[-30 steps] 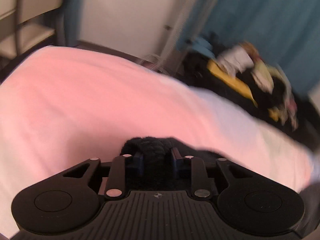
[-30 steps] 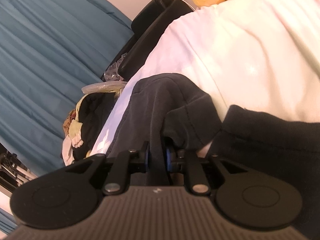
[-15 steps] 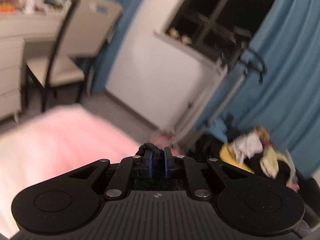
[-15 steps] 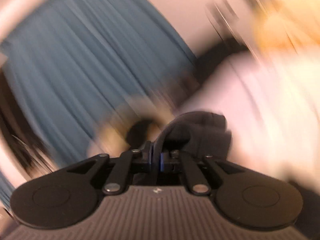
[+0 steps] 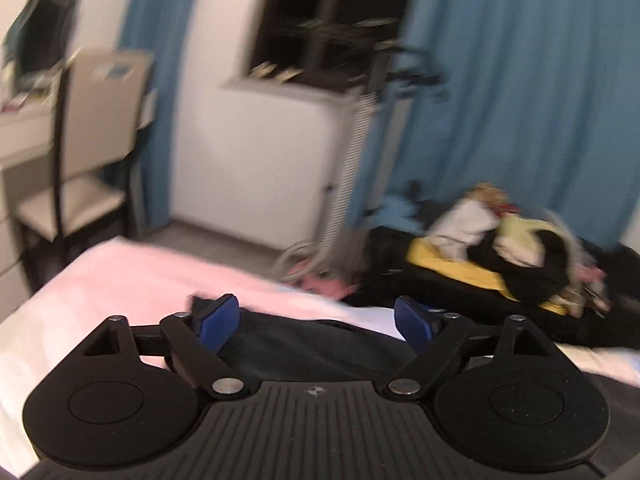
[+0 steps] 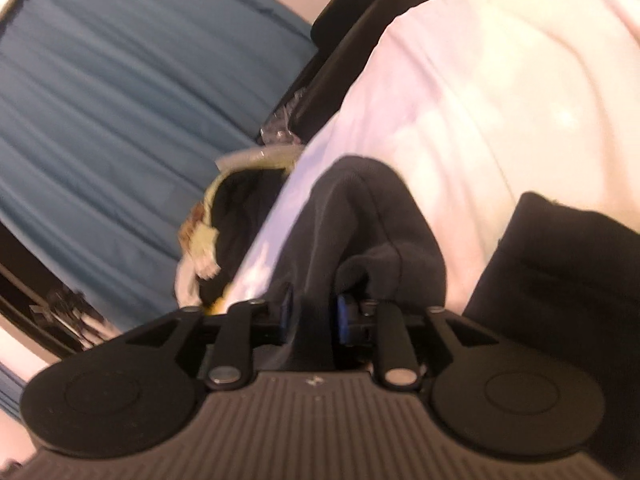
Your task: Fold clothes
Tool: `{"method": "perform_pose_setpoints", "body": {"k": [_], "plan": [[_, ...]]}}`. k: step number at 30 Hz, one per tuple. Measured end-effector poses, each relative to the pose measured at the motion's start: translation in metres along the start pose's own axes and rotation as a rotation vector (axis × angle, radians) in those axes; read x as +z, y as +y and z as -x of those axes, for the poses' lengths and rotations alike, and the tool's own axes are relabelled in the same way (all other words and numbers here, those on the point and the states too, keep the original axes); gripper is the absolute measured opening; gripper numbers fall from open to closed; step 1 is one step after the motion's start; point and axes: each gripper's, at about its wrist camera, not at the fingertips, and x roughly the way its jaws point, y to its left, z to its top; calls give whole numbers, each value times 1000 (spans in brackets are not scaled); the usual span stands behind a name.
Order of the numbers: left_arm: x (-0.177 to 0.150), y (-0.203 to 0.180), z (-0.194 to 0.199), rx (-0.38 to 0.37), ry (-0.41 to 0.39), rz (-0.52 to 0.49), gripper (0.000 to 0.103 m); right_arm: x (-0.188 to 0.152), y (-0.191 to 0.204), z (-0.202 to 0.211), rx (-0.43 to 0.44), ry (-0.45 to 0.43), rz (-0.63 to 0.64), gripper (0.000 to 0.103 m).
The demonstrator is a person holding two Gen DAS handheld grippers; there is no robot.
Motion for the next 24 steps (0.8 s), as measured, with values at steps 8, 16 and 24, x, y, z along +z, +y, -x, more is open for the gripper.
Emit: {"method": "perform_pose_setpoints", "body": {"k": [8,16,24], "plan": [[-99,-149,55,-337,146,-56,88,12,-19,9,43,37,-235,41],[-181,-193,-3,-317,336,32,86,22,-21,-15,18,44,-320,29],[-187,-169,-6,-384,292,107,86,42,96,16,255,-134,195,5]]}}
